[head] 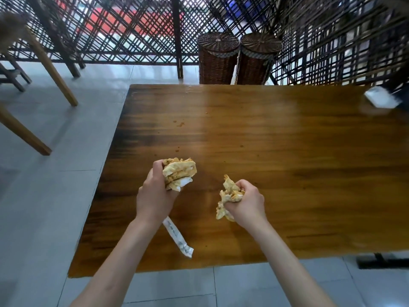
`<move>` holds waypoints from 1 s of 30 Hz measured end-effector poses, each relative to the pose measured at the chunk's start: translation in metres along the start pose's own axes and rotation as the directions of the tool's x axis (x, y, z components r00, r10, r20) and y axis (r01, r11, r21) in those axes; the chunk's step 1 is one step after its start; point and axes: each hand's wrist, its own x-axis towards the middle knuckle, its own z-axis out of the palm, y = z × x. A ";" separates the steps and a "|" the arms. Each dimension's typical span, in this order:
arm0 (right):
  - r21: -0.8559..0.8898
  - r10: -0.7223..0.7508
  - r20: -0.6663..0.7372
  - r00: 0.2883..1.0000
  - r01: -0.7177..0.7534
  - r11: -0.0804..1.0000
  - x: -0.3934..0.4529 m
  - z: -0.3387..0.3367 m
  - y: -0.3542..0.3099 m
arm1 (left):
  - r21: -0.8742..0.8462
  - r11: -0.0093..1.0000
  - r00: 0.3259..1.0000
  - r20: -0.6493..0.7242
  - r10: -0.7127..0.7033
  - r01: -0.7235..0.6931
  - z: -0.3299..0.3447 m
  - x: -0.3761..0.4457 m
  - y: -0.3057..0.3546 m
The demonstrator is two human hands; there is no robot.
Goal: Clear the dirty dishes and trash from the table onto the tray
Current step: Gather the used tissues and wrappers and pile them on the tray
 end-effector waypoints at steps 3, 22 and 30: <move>0.023 0.017 -0.053 0.998 -0.016 1.000 0.004 -0.029 0.011 | -0.025 0.999 0.999 0.020 0.026 -0.026 0.013 0.002 0.029; 0.091 -0.052 -0.147 0.988 0.065 0.994 0.025 -0.303 0.168 | -0.134 0.991 0.996 0.085 -0.010 0.022 0.188 -0.032 0.304; 0.083 -0.018 -0.214 0.977 0.036 0.996 0.051 -0.418 0.246 | -0.179 0.983 0.988 0.153 -0.008 0.036 0.276 -0.045 0.419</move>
